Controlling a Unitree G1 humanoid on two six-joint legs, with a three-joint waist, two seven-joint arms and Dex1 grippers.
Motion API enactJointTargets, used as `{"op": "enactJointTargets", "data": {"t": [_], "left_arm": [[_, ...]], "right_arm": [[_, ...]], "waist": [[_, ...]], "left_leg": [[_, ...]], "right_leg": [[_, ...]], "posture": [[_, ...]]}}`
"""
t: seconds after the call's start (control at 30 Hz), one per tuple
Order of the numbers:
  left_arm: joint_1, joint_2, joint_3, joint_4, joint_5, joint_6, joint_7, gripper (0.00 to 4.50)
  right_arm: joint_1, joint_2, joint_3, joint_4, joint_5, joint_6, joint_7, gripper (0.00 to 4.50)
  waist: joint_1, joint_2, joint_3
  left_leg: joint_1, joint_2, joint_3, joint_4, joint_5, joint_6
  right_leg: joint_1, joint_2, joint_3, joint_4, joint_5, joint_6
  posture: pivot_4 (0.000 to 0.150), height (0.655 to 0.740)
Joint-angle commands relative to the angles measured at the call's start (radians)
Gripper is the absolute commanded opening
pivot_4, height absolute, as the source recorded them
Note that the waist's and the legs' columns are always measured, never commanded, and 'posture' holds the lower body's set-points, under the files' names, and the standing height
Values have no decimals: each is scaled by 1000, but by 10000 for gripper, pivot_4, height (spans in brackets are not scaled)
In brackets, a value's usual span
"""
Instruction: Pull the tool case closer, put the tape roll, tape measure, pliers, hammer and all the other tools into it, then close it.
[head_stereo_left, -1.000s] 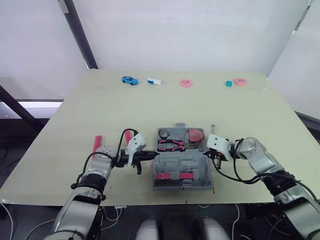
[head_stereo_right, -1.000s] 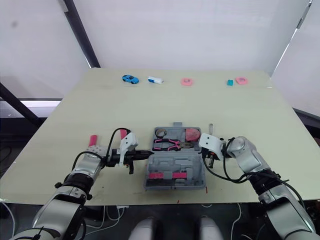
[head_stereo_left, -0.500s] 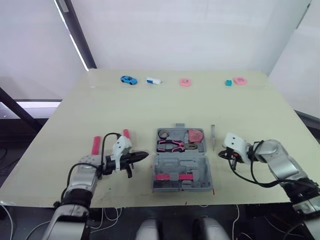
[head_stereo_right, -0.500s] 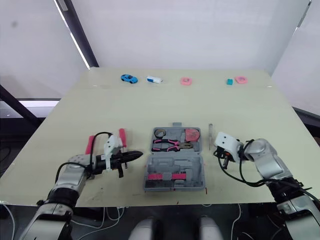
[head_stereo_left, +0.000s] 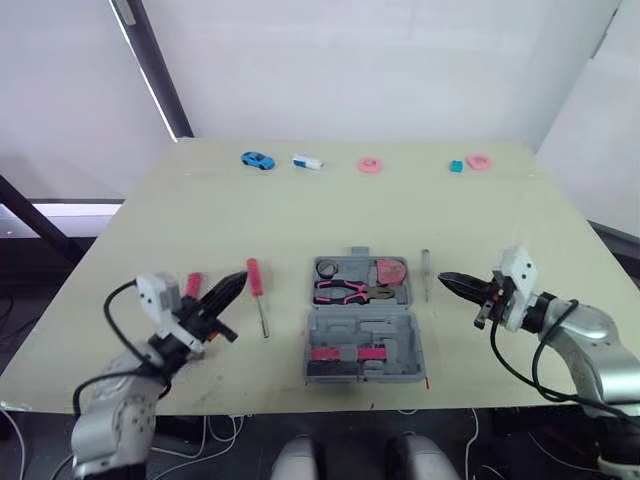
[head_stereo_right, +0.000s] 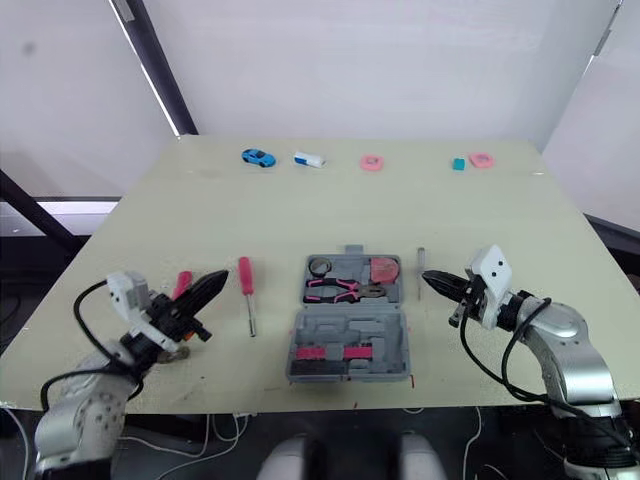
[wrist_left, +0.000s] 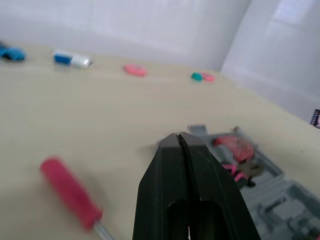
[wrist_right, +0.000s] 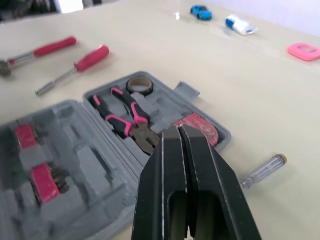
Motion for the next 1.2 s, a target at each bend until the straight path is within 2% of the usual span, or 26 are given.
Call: {"op": "enactJointTargets", "data": {"t": [0.03, 0.07, 0.1, 0.13, 0.2, 0.27, 0.3, 0.47, 0.7, 0.93, 1.03, 1.2], "left_arm": [[64, 18, 53, -57, -47, -4, -28, 8591], [96, 22, 64, -62, -50, -8, -40, 13356], [130, 24, 83, -64, -52, -15, -43, 15739], [153, 26, 94, -66, -53, -22, -46, 23175], [226, 38, 137, -58, -63, -25, -71, 30986], [284, 46, 165, -41, -61, -35, -97, 41202], [302, 45, 174, -31, -59, -42, -103, 45000], [368, 40, 206, 29, -33, -82, -136, 45000], [362, 46, 184, 21, -21, -92, -112, 45000], [284, 136, 130, -68, -40, -66, -202, 45000], [244, 187, 92, -116, -52, -45, -247, 45000], [161, 255, 44, -186, -116, 7, -314, 45000]], "right_arm": [[68, -27, -73, -40, 44, -35, 4, 5052], [103, -42, -98, -34, 44, -51, 9, 8167], [152, -60, -132, -31, 49, -60, 21, 11528], [187, -75, -153, -29, 54, -69, 30, 18845], [292, -100, -233, -35, 73, -79, 42, 27037], [365, -110, -292, -44, 94, -81, 39, 37343], [390, -114, -309, -46, 100, -84, 39, 44065], [480, -110, -372, -53, 122, -90, 27, 44659], [442, -101, -357, -23, 94, -129, -30, 44659], [236, -59, -195, -83, 48, 50, -250, 44659], [118, -49, -83, -87, -43, 220, -397, 44659], [-77, 89, 36, -30, -115, 393, -594, 44659]], "waist": [[5, 0, 0], [6, 0, 0], [7, 0, 0], [7, 0, 0], [6, 0, 0], [3, 0, 0], [-1, 0, 0], [-3, 1, 0], [1, 0, 0], [-3, 0, 0], [-2, 1, 0], [-2, 1, 0]], "left_leg": [[0, 0, 0, 0, 0, 0], [0, -1, 0, 0, 0, 0], [0, -1, 0, 0, 0, 0], [0, -1, 1, 0, 0, 0], [0, -1, 1, -1, 0, 0], [-1, -1, 1, -2, 0, 0], [0, -1, 1, -3, 0, 0], [1, 0, -1, -3, 0, 0], [0, 0, -1, -3, 0, 0], [0, 0, 0, -3, 0, 0], [0, 0, 1, -4, 0, 0], [-1, 0, 2, -5, 0, 0]], "right_leg": [[0, 0, 0, 0, -1, -1], [0, -1, 0, -1, -2, -3], [0, -2, 0, -1, -2, -3], [0, -2, 0, -1, -3, -3], [0, -3, 0, -3, -3, -2], [1, -2, 0, -6, -3, -2], [1, -2, 0, -7, -3, -2], [0, -3, -1, -8, -4, 1], [0, -4, 0, -10, -4, 1], [0, -3, 0, -8, -3, -1], [0, -3, 0, -9, -2, -3], [0, -3, 0, -9, -2, -4]], "posture": [[1500, 7400], [1500, 7400], [1500, 7400], [1500, 7400], [1500, 7400], [1500, 7400], [1500, 7400], [1500, 7400], [1500, 7400], [1500, 7400], [1500, 7400], [1500, 7400]]}}
